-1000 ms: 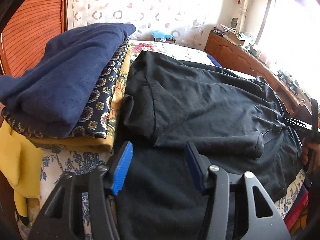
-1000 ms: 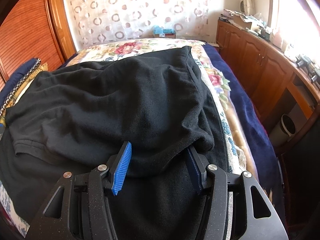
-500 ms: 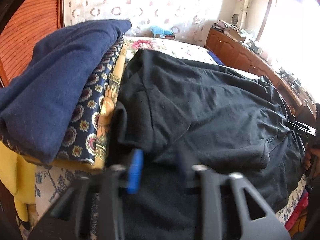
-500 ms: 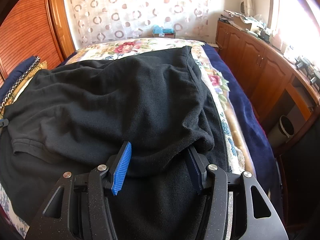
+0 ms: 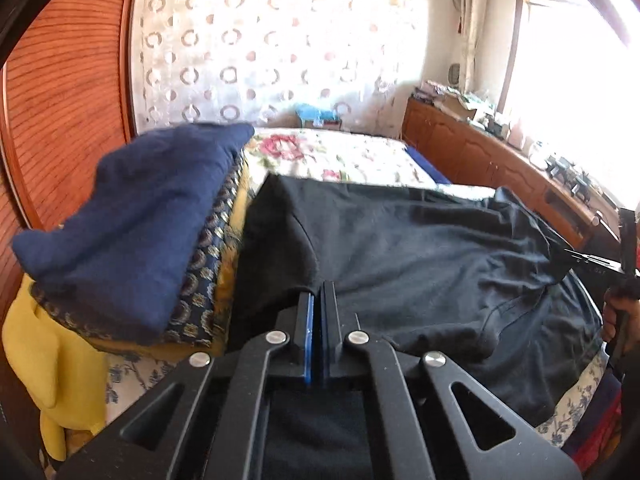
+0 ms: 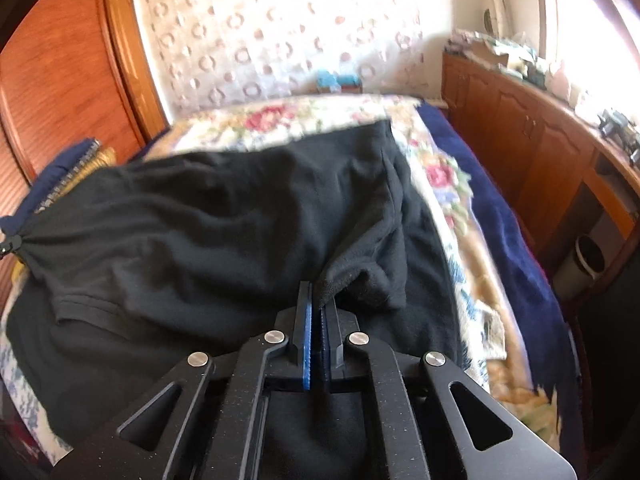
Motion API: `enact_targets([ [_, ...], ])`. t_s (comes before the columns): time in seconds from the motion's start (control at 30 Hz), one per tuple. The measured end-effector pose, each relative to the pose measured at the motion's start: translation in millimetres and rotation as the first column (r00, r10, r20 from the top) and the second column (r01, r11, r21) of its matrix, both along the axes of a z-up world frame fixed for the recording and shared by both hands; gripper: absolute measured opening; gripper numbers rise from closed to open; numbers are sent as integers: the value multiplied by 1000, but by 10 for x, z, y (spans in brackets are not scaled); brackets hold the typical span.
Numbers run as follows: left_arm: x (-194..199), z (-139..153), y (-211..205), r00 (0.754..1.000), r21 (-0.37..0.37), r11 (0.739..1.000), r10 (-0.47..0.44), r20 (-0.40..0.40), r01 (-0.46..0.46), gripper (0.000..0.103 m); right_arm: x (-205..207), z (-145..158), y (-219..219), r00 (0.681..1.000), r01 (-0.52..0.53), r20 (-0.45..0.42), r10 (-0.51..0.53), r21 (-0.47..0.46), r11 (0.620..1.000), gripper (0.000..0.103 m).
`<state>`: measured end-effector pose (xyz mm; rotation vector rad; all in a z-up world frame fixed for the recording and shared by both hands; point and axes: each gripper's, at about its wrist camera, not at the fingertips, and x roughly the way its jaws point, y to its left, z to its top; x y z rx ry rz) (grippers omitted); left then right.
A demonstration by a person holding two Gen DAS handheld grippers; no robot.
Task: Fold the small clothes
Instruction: 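Grasp the folded edge with both tools and lift it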
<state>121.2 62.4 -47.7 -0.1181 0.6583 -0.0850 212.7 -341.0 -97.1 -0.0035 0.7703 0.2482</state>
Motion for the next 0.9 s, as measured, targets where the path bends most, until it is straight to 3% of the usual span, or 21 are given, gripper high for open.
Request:
enact_targets([
  [0.27, -238, 213, 76, 997, -52, 998, -23, 70, 27, 0, -364, 593, -100, 986, -32, 166, 23, 56, 998, 0],
  [0.53, -567, 267, 242, 996, -70, 997, -16, 83, 22, 0, -820, 874, -230, 978, -70, 202, 53, 79, 994, 0],
  [0.7, -663, 68, 362, 1000, -64, 998, 9, 26, -7, 0, -1108, 795, -283, 983, -89, 168, 72, 95, 991, 0],
  [0.9, -687, -298, 304, 998, -70, 997, 10, -65, -14, 0, -1189, 337, -255, 997, -59, 58, 57, 39, 998, 0],
])
